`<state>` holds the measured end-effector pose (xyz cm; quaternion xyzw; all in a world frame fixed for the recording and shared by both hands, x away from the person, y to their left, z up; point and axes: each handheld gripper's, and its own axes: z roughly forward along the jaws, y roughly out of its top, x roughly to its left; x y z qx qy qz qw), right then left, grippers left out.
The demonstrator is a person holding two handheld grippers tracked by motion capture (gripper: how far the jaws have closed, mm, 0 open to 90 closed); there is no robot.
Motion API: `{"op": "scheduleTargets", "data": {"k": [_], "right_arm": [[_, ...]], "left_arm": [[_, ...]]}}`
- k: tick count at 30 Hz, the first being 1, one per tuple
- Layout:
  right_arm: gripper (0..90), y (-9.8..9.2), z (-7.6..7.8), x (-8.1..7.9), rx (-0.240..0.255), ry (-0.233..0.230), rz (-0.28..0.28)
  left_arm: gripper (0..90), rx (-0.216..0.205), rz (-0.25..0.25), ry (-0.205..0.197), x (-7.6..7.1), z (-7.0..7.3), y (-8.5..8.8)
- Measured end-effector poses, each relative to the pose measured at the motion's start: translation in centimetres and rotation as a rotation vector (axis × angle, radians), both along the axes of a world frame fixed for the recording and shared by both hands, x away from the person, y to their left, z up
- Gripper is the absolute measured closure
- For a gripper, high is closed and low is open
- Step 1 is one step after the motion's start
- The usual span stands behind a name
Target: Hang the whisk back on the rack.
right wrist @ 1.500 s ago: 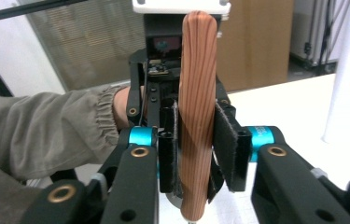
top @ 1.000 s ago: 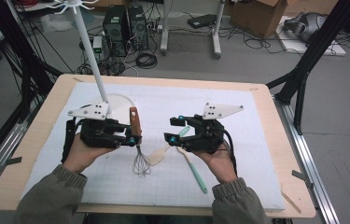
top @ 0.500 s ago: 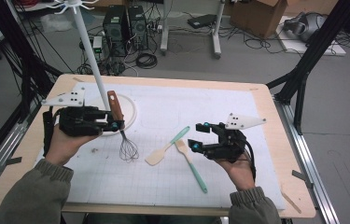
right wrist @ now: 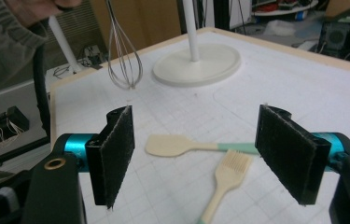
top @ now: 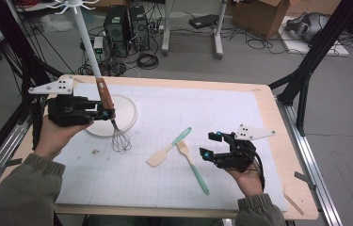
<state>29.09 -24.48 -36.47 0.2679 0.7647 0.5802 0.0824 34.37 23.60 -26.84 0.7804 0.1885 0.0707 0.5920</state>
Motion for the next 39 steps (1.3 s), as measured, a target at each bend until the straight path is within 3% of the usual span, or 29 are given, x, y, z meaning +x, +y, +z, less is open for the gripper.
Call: {"op": "scheduleTargets", "data": {"k": [5,16,26,30,39], "right_arm": [[27.2,-0.4,-0.8,-0.1,-0.003,0.005,-0.016],[26.0,-0.8,-1.2,0.2,-0.007,0.012,-0.036],[26.0,-0.7,-1.4,0.3,-0.015,0.018,-0.032],[26.0,-0.7,-1.5,0.4,-0.017,0.022,-0.031],[26.0,-0.7,-1.6,0.4,-0.012,0.018,-0.029]], "left_arm": [[72.6,0.018,0.026,-0.008,0.6,1.1,0.4],[72.6,0.004,0.094,-0.018,2.2,3.1,1.8],[72.6,-0.034,0.061,-0.042,3.6,5.2,3.0],[72.6,-0.014,0.077,-0.045,4.3,6.1,3.3],[72.6,-0.027,0.103,-0.059,5.5,8.2,3.7]]}}
